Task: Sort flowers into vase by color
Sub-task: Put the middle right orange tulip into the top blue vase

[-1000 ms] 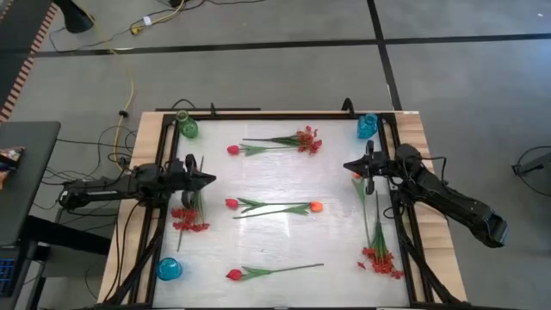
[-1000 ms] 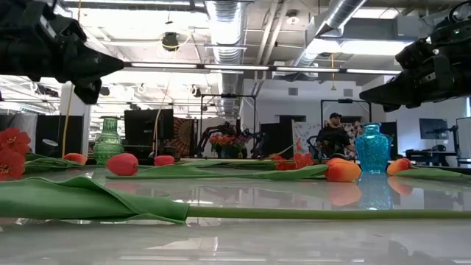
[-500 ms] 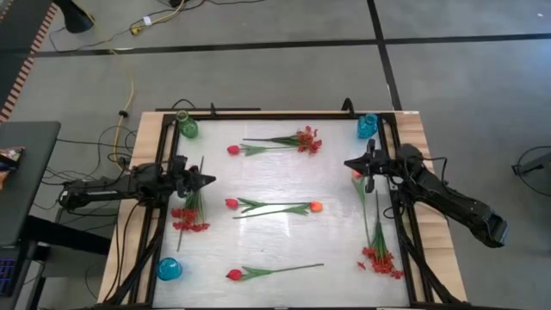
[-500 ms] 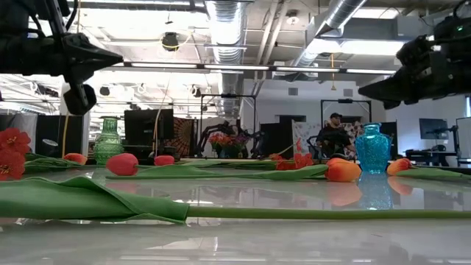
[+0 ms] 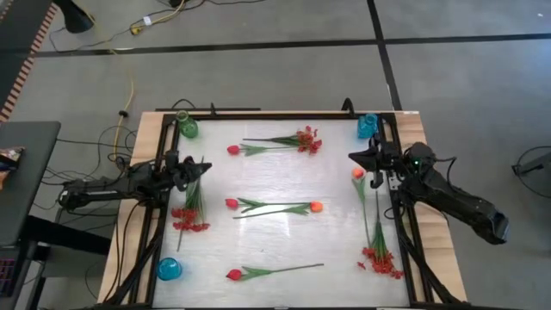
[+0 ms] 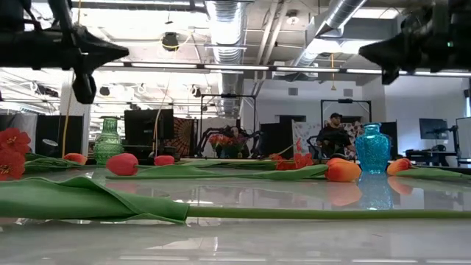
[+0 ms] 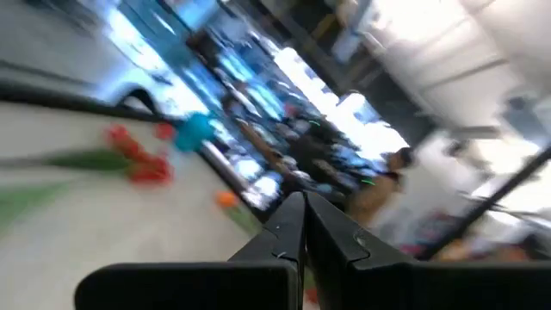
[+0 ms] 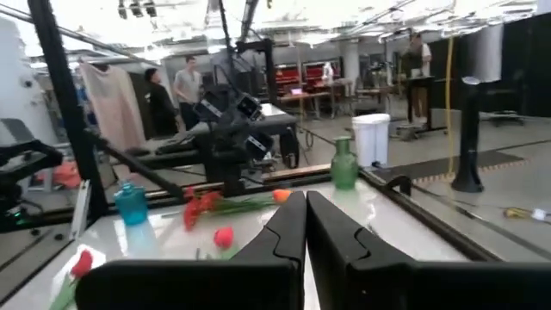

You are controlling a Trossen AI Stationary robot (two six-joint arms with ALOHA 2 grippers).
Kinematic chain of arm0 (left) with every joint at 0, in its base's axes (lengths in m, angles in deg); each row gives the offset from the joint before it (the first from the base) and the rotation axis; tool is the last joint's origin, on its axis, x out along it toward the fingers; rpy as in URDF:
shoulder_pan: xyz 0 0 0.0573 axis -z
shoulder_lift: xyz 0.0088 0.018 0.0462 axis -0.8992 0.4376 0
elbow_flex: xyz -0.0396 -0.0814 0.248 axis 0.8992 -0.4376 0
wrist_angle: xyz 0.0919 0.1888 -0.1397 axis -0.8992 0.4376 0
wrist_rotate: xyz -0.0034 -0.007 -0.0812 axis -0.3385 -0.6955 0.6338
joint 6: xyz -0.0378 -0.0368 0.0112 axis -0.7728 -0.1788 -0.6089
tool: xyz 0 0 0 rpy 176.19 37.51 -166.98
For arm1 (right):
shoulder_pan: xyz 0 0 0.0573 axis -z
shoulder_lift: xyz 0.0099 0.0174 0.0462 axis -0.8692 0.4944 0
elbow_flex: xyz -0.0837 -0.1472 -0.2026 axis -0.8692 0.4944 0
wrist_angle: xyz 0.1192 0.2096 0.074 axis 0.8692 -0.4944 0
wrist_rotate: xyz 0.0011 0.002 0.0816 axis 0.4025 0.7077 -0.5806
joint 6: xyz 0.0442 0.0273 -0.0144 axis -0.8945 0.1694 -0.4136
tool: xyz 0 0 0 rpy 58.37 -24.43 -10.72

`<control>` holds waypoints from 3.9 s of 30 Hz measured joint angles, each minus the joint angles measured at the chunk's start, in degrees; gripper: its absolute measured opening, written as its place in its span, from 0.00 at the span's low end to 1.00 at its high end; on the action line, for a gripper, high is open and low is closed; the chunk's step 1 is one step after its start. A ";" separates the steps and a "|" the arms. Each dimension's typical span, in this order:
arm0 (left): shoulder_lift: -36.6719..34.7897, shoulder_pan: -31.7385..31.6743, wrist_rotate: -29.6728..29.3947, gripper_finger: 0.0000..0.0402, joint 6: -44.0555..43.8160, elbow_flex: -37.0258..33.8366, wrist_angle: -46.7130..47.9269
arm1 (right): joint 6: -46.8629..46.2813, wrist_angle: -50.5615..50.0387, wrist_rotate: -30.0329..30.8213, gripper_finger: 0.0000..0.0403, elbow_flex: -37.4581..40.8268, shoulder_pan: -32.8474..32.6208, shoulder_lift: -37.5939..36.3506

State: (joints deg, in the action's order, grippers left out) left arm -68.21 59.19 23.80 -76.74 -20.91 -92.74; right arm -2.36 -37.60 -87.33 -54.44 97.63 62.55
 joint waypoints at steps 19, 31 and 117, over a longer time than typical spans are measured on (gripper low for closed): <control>28.42 0.04 -9.41 0.00 36.99 23.04 -2.29 | -15.84 -46.45 28.36 0.10 -40.35 -22.38 28.83; 47.25 0.04 0.51 0.00 41.68 46.89 19.76 | -41.44 -77.77 27.99 0.06 -58.11 -34.00 51.61; 62.07 -0.17 3.10 0.45 23.80 56.05 27.91 | -41.72 -51.18 35.11 0.07 -44.02 -28.14 55.83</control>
State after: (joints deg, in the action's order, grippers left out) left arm -6.15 59.01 26.90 -52.94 35.15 -64.84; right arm -44.08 -88.78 -52.22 -98.45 69.49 118.38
